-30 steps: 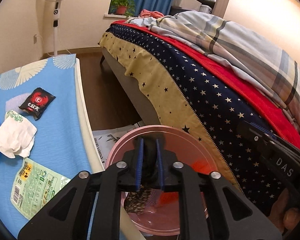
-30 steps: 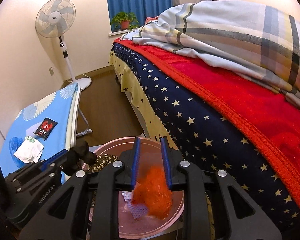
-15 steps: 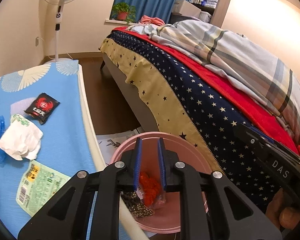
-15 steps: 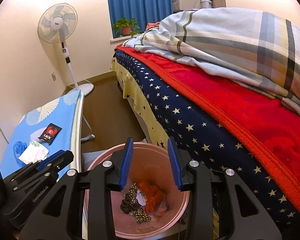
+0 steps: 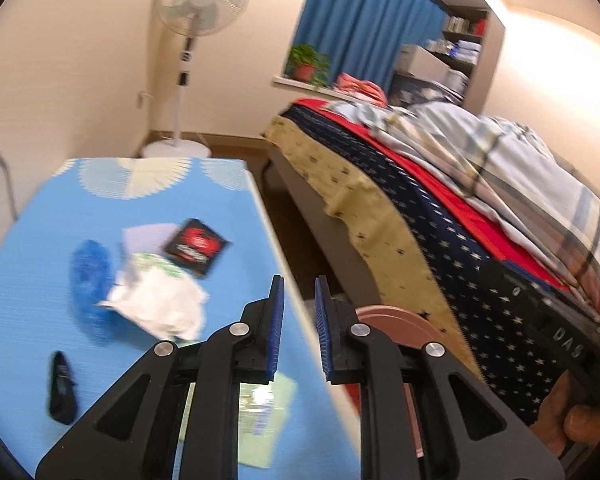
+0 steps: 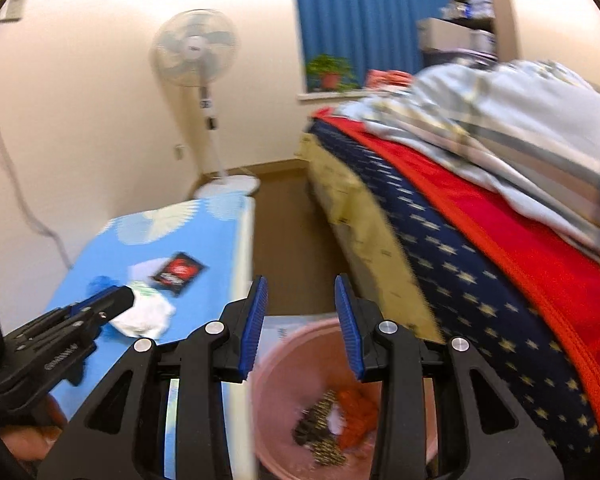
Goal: Collect trash
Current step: 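Move both open tools back over the trash on the table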
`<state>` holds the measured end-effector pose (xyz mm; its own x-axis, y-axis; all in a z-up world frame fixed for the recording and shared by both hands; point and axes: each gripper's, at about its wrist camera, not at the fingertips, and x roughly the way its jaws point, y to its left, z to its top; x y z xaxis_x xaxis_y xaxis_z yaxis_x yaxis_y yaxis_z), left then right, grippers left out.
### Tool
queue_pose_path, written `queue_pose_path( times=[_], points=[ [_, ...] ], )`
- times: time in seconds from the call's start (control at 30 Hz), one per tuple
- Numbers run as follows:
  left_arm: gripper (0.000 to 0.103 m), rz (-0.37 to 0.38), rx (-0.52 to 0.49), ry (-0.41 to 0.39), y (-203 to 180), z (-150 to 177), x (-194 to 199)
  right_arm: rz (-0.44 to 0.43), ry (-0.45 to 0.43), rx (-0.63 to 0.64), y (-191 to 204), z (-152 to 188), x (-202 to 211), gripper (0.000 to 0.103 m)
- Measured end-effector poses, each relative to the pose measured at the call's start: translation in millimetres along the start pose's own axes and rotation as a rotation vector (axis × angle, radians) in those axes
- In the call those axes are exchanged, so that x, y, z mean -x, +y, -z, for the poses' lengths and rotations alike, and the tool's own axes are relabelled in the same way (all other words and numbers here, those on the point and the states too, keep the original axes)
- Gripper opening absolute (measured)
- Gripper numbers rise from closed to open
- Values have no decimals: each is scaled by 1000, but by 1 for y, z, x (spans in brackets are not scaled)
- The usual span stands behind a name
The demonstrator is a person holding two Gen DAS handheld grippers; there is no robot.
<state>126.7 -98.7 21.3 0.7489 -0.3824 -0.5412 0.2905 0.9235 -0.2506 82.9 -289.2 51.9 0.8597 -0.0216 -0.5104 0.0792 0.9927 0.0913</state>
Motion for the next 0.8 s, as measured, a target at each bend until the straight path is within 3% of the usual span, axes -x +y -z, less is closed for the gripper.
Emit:
queue_pose_path(
  times=[0.3,0.6,0.77,0.8],
  points=[
    [16,-156,97,-18,74,-4,16,-232,66,47,56,-37,-57,22],
    [16,-266,194,-12,133,-1,12,-417,153,159,128,-56,-142,23],
    [16,-302,244,-6,159,2,-2,-462,230,256,173,-45,-194,24],
    [16,-304,254,-5,163,3,-5,-465,245,272,180,-42,-202,28]
  ],
)
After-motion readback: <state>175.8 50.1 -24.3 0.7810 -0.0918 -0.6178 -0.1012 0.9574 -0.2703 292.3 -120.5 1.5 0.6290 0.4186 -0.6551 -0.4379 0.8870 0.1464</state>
